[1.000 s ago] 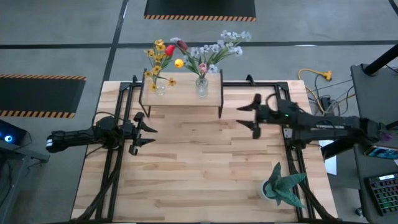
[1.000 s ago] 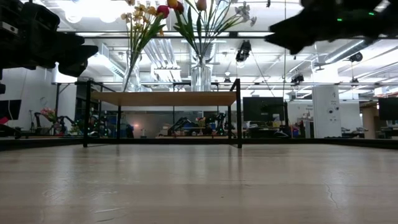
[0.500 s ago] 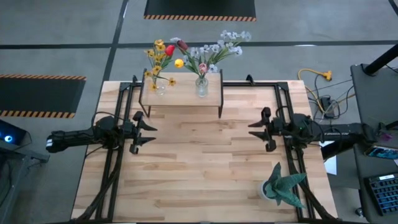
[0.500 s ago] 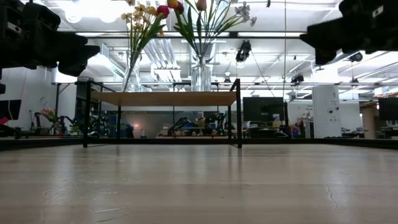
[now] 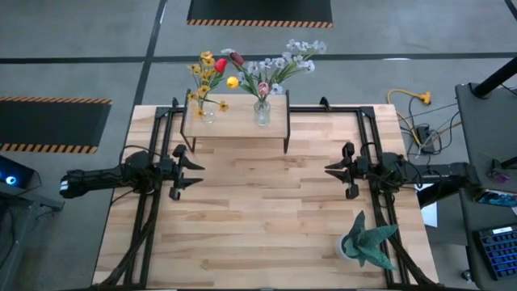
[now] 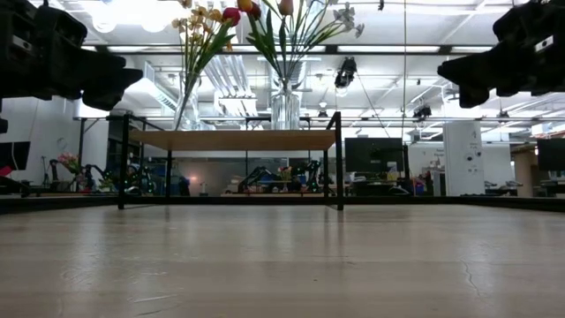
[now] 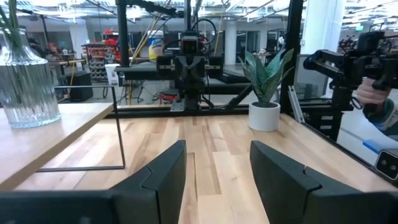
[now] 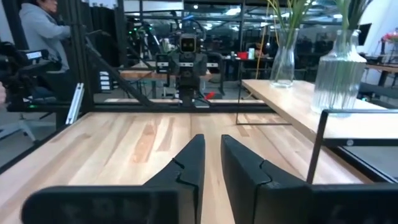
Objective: Pick and place flowers into a vace then onto a shelf
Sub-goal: Return to Home Position
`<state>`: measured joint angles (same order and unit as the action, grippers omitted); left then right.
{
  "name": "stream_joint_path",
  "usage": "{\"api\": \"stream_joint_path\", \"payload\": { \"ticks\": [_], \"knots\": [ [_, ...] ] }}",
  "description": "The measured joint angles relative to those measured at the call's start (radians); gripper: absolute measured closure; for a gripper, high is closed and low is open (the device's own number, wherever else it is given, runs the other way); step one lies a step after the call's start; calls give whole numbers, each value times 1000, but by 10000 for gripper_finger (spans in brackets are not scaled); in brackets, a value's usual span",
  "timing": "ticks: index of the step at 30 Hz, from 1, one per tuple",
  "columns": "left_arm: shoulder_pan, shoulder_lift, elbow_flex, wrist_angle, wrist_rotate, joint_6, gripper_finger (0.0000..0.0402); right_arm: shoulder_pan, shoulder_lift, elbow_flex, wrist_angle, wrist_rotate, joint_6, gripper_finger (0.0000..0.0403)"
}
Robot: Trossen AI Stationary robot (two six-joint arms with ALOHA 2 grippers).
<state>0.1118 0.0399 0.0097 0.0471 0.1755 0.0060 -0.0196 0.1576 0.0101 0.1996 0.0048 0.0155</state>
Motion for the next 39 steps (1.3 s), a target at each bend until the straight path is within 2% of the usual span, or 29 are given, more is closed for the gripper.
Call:
{"api": "stream_joint_path", "payload": {
  "ticks": [11, 18, 39],
  "knots": [
    [0, -1, 0, -4, -24, -6, 240, 1, -25, -1, -70, 2, 10, 365],
    [0, -1, 0, -7, -48, -26, 240, 0, -27, -1, -140, 118, 57, 365],
    [0, -1, 1, -7, -48, -27, 240, 0, -25, -1, -139, 119, 63, 364]
  ]
}}
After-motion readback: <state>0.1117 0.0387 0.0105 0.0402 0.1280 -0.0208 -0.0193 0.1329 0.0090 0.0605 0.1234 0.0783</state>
